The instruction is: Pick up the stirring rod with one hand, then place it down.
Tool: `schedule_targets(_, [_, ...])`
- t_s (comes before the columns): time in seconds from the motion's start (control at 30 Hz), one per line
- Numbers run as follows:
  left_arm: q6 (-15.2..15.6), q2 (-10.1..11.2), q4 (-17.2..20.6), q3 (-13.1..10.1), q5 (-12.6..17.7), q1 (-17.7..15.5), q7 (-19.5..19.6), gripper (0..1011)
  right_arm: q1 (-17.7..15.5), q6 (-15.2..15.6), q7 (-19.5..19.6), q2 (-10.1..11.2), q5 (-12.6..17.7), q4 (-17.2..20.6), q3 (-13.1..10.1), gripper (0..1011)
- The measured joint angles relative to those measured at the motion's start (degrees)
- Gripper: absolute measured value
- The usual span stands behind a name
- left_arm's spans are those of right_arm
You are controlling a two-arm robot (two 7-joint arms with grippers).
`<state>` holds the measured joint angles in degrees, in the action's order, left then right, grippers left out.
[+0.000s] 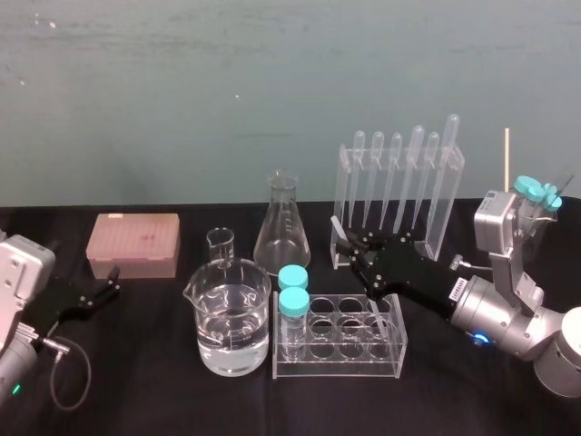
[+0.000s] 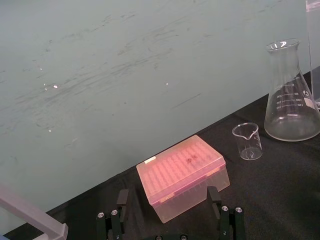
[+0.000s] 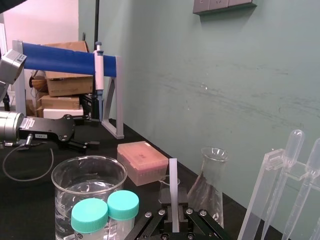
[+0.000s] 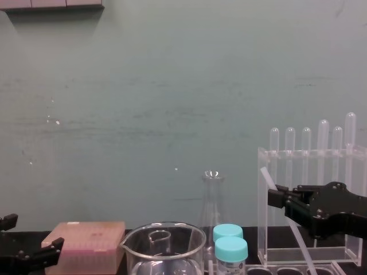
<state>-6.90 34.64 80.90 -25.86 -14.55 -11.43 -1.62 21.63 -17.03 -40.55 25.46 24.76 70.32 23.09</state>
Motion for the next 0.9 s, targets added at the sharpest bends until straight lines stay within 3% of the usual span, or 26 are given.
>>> schedule_targets(0.27, [0.00,0.00,0.00,0.00,0.00,0.00,0.00,1000,-0.04,-0.06,0.01,-0.01,0.08,0.07,-0.05,67])
schedule_targets(0.37, [0.00,0.00,0.00,0.00,0.00,0.00,0.00,1000,-0.05,-0.06,0.01,-0.01,0.11,0.09,-0.06,114])
schedule_targets(0.9, [0.00,0.00,0.00,0.00,0.00,0.00,0.00,1000,-0.10,-0.07,0.01,-0.01,0.19,0.15,-0.11,611])
